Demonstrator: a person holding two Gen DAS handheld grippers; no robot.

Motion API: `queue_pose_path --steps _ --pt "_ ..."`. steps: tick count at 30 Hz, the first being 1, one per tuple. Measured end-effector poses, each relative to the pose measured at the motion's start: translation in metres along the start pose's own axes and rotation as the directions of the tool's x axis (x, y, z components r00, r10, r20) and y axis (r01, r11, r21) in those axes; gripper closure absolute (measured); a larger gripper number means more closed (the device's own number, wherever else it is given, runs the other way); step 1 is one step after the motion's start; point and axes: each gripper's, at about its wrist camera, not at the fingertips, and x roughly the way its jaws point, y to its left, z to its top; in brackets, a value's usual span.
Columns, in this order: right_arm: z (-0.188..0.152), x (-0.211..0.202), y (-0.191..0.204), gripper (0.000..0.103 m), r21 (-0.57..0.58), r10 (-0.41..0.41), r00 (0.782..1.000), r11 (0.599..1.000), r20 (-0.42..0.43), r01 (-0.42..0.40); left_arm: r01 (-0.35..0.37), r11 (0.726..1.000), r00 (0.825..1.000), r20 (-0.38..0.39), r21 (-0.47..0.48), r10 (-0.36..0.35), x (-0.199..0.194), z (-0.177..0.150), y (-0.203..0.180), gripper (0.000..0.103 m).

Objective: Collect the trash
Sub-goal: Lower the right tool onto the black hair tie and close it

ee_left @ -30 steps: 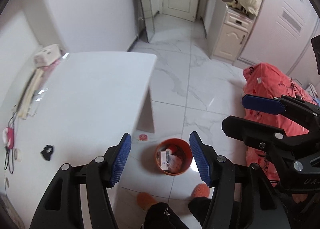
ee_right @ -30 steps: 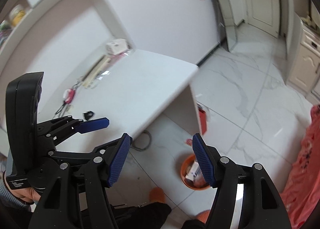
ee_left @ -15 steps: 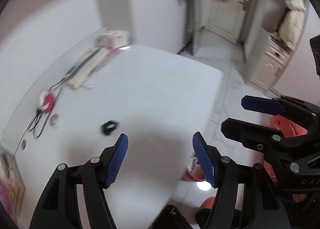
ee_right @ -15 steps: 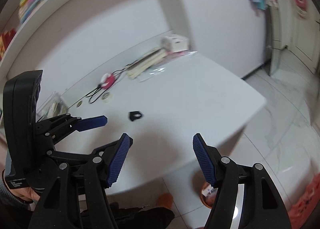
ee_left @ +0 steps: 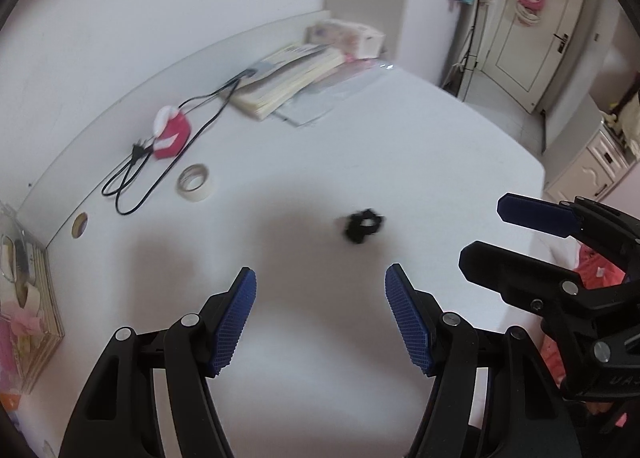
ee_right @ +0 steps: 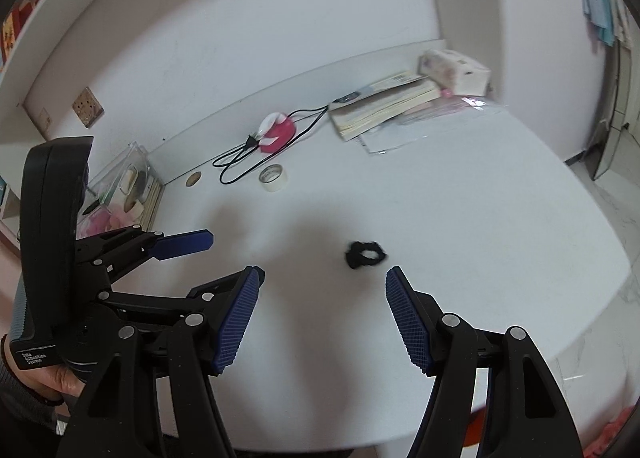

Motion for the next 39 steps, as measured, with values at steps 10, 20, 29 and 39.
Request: queue_pose_path --steps 10,20,29,39 --pt "0.003 0.074 -0.013 0.037 -0.01 -0.096 0.993 0.995 -0.075 0.095 0.005 1.0 0.998 -0.06 -0.025 -0.007 0.043 0.009 0.05 0.035" --pt "0.006 0.132 -0.034 0.048 -0.002 -0.143 0.979 0.99 -0.146 0.144 0.064 0.998 0.992 -0.111 0.005 -0.063 0.087 0.021 0.051 0.035" --pt "0.004 0.149 -0.039 0.067 -0.022 -0.162 0.969 0.987 -0.185 0.161 0.079 0.997 0.988 -0.135 0.015 -0.076 0.104 0.026 0.053 0.035" --pt "0.011 0.155 -0.043 0.09 -0.032 -0.137 0.975 0.991 -0.174 0.133 0.059 0.998 0.989 -0.133 -0.005 -0.059 0.11 0.032 0.065 0.035"
